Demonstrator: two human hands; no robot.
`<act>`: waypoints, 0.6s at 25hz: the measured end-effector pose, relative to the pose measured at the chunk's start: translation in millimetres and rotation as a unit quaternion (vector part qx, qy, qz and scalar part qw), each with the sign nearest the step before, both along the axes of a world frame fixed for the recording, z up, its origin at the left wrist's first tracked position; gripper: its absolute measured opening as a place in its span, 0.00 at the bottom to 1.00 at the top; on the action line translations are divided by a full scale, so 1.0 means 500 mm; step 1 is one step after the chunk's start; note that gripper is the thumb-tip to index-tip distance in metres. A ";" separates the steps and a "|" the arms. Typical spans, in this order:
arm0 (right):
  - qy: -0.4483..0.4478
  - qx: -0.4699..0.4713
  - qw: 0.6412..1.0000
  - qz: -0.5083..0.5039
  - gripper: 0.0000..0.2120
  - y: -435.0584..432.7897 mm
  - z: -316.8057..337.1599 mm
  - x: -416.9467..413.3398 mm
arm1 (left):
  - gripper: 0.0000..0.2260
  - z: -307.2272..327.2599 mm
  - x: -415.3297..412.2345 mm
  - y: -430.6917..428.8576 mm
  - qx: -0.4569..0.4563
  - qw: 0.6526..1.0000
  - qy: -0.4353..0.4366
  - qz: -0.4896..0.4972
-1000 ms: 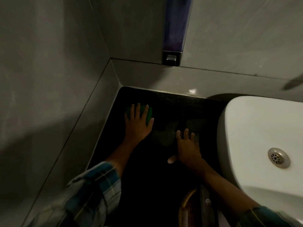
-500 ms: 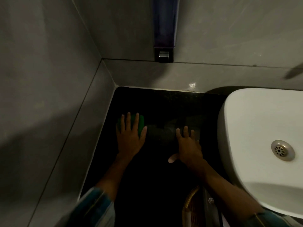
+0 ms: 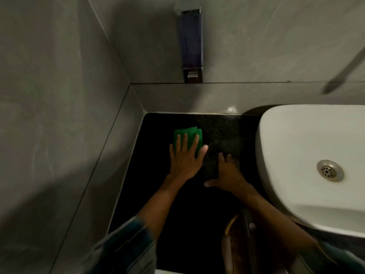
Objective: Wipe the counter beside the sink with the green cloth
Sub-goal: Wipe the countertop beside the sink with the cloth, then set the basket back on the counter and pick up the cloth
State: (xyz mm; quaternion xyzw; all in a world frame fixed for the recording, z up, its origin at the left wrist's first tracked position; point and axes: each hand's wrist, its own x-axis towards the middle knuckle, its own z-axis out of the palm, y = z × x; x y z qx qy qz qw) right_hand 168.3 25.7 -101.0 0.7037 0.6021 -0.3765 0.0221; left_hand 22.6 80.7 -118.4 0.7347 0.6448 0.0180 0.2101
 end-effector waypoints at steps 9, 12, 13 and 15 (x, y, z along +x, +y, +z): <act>-0.169 -0.012 0.984 -0.062 0.10 -0.365 0.167 0.188 | 0.29 0.045 -0.003 -0.376 -0.178 0.977 -0.101 -0.052; -0.175 -0.122 0.972 -0.098 0.14 -0.414 0.140 0.231 | 0.27 0.037 0.013 -0.429 -0.227 0.963 -0.136 -0.041; -0.150 -0.132 0.973 -0.117 0.14 -0.419 0.131 0.236 | 0.26 0.035 0.014 -0.438 -0.233 0.959 -0.159 -0.029; -0.123 -0.102 0.975 -0.155 0.11 -0.421 0.118 0.246 | 0.26 0.034 0.012 -0.448 -0.233 0.951 -0.205 0.000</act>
